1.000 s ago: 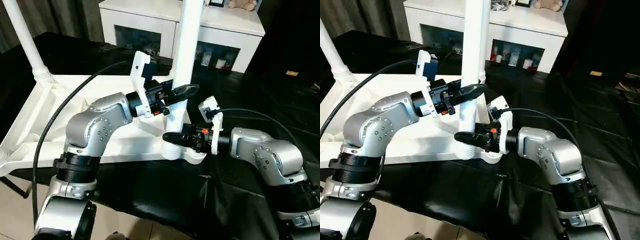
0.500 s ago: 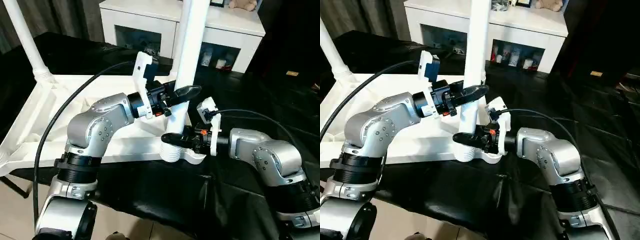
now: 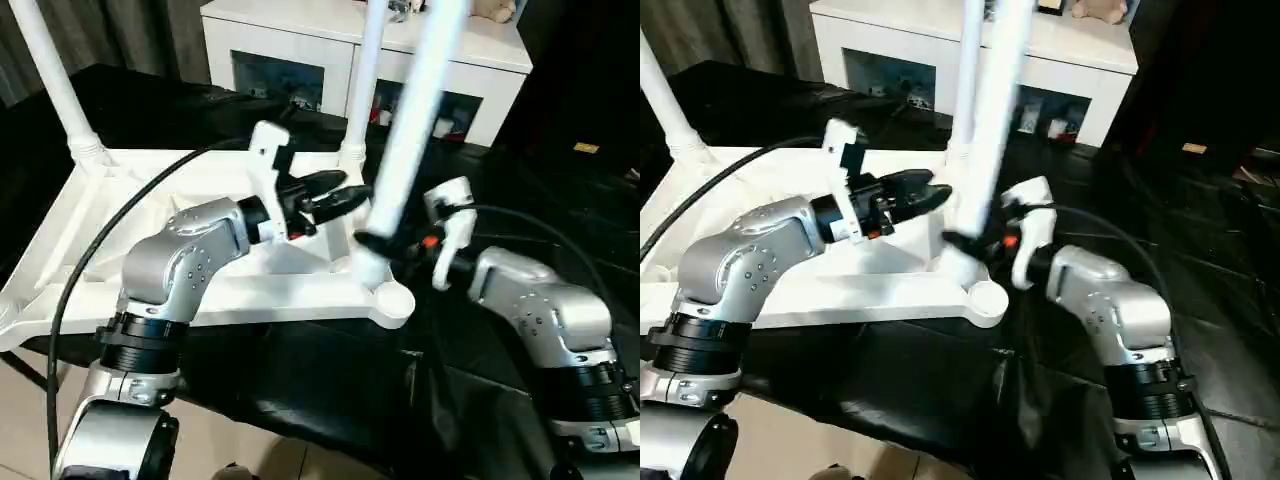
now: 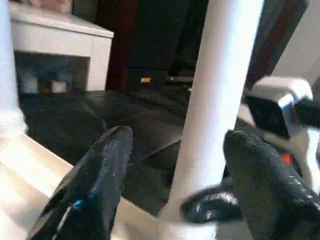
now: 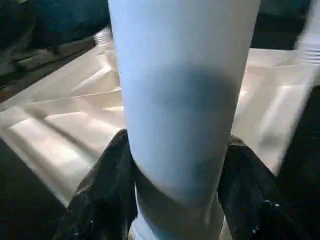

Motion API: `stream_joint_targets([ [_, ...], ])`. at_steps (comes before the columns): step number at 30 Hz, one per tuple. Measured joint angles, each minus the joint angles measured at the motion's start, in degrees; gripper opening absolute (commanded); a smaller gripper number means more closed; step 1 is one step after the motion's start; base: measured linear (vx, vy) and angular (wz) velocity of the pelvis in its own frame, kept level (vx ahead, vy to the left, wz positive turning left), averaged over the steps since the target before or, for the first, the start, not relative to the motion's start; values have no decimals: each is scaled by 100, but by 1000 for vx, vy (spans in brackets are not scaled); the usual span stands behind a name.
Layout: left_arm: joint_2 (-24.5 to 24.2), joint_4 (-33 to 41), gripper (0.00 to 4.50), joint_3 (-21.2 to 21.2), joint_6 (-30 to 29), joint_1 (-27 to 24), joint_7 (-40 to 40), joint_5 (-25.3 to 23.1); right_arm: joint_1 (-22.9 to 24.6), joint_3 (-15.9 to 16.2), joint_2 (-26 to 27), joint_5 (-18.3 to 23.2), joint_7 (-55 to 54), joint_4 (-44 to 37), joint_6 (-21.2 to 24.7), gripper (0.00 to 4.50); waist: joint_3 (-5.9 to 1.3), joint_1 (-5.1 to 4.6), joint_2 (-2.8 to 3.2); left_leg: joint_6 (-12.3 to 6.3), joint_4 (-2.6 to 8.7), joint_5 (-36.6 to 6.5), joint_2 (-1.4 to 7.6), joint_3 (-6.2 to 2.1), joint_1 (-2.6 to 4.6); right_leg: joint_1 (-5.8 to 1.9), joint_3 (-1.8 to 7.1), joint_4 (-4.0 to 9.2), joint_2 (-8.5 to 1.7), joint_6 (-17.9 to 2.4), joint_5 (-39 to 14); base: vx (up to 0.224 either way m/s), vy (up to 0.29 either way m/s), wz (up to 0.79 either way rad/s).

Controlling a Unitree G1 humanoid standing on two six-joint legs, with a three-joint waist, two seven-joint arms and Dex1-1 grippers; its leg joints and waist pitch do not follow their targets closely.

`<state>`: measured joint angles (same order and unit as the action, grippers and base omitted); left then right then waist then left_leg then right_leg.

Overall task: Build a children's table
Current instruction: Insert table leg to table base

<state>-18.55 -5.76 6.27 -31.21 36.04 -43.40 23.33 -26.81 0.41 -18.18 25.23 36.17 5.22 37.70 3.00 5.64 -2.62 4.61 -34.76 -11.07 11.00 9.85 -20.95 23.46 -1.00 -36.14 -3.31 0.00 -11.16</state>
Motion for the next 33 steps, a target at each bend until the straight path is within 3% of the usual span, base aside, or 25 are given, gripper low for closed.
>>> stream_joint_targets([
  [2,-661,-12,359,756,667,-405,-601,-649,73,-5,-229,-152,9,73,-133,189,-2,-31,6,1,12,1,-1,0,1,-2,1,4,0,7,-4,0,0,0],
  [5,-838,-244,359,1237,914,-803,-1042,-987,191,0,-358,-277,77,110,-183,189,2,-27,-1,8,12,5,0,-2,-5,7,-2,3,2,7,-4,0,0,0],
  [7,-774,-241,333,1383,944,-850,-1220,-991,220,33,-300,-276,142,110,-183,189,3,-17,0,9,11,5,0,-1,-6,7,-2,2,1,5,-3,0,0,0],
  [10,-782,-276,325,1507,1013,-783,-1403,-1031,230,67,-299,-285,172,109,-219,189,2,-30,1,14,11,8,1,-1,4,2,-1,-1,1,2,-1,0,0,0],
  [12,-747,-512,291,1580,1191,-673,-1370,-1182,238,88,-299,-303,179,108,-235,189,3,-43,2,21,12,13,1,-1,8,0,-1,-2,1,3,5,0,0,0],
  [17,-663,-1304,259,1706,1638,-491,-1359,-1588,329,237,-283,-310,256,11,-244,189,2,-68,2,22,12,14,1,-1,9,-1,0,-2,1,3,8,0,0,0],
  [33,-793,-1747,132,1843,1864,-389,-1777,-1855,369,242,-289,-335,399,-2,-296,189,1,-50,6,23,13,15,1,-1,21,-8,0,-1,1,1,10,0,0,0],
])
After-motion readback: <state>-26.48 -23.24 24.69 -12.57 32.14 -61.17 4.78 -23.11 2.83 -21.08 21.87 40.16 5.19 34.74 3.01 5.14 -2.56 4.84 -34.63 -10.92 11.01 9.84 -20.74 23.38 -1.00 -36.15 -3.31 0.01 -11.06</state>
